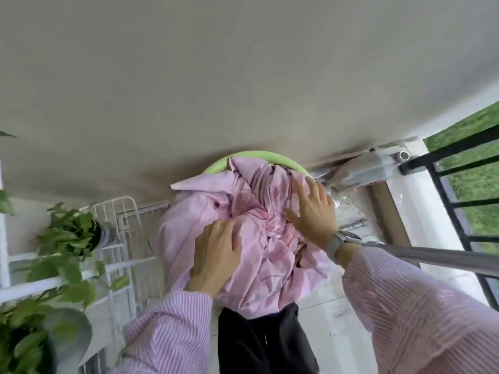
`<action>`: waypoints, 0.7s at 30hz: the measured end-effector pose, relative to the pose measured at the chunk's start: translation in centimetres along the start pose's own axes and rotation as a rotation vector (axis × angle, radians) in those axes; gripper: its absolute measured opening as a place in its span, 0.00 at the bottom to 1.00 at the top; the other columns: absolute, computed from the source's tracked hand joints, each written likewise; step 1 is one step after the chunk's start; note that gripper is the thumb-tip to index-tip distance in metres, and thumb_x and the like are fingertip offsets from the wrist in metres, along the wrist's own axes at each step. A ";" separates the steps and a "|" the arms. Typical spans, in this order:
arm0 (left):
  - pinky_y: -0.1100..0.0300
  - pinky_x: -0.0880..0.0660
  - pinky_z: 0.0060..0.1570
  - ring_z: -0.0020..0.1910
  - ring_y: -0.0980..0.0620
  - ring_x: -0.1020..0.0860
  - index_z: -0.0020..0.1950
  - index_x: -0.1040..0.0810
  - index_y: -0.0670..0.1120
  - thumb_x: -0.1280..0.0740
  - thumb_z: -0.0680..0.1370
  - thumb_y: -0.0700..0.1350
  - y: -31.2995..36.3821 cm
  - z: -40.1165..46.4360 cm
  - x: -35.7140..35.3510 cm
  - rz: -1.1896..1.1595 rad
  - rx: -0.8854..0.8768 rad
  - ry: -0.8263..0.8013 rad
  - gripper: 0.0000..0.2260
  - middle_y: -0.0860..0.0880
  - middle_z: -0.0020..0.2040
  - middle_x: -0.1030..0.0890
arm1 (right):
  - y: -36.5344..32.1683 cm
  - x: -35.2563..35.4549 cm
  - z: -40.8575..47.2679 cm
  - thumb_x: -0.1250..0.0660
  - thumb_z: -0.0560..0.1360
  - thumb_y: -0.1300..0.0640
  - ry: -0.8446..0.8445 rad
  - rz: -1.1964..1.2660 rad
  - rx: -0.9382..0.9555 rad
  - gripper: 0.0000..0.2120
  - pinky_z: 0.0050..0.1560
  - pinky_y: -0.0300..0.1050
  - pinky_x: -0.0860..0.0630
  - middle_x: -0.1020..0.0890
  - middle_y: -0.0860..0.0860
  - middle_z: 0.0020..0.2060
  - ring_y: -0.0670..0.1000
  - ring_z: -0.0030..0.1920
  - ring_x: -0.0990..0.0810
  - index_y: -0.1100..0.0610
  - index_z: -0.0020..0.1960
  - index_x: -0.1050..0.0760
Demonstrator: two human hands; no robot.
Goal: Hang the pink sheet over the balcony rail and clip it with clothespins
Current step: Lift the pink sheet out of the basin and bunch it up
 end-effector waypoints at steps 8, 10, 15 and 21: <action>0.51 0.34 0.63 0.63 0.43 0.30 0.64 0.30 0.43 0.35 0.74 0.41 0.5 0.9 -3.7 -0.211 -0.004 0.081 0.18 0.44 0.62 0.27 | 2.1 -2.9 3.9 0.37 0.72 0.60 -0.107 0.374 -0.232 0.08 0.37 0.45 0.35 0.24 0.59 0.37 0.61 0.42 0.23 0.65 0.47 0.28; 0.55 0.36 0.65 0.65 0.46 0.33 0.66 0.33 0.45 0.35 0.74 0.41 1.5 0.9 -2.7 -0.283 -0.032 0.119 0.21 0.45 0.65 0.29 | 2.1 -1.9 2.2 0.36 0.71 0.62 -0.044 0.457 -0.135 0.06 0.36 0.42 0.41 0.25 0.58 0.34 0.56 0.36 0.27 0.66 0.40 0.28; 0.57 0.46 0.68 0.73 0.50 0.48 0.72 0.47 0.55 0.30 0.70 0.48 4.6 2.6 1.9 -0.155 -0.342 0.117 0.36 0.49 0.75 0.47 | 1.2 2.0 -3.8 0.35 0.69 0.59 0.056 0.583 0.164 0.07 0.36 0.34 0.41 0.30 0.50 0.32 0.44 0.36 0.35 0.63 0.38 0.27; 0.55 0.35 0.58 0.56 0.47 0.22 0.38 0.19 0.46 0.41 0.73 0.52 5.8 2.8 3.3 0.011 -0.588 0.153 0.15 0.49 0.47 0.16 | 1.6 4.5 -7.2 0.41 0.72 0.51 0.019 0.607 0.294 0.14 0.39 0.35 0.33 0.29 0.47 0.38 0.43 0.39 0.32 0.61 0.48 0.27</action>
Point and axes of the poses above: each hand's wrist, its own z-axis towards the middle knuckle, its own x-axis out of the back of the hand, y = z × x, the point moved 2 cm from there along z, towards the middle knuckle
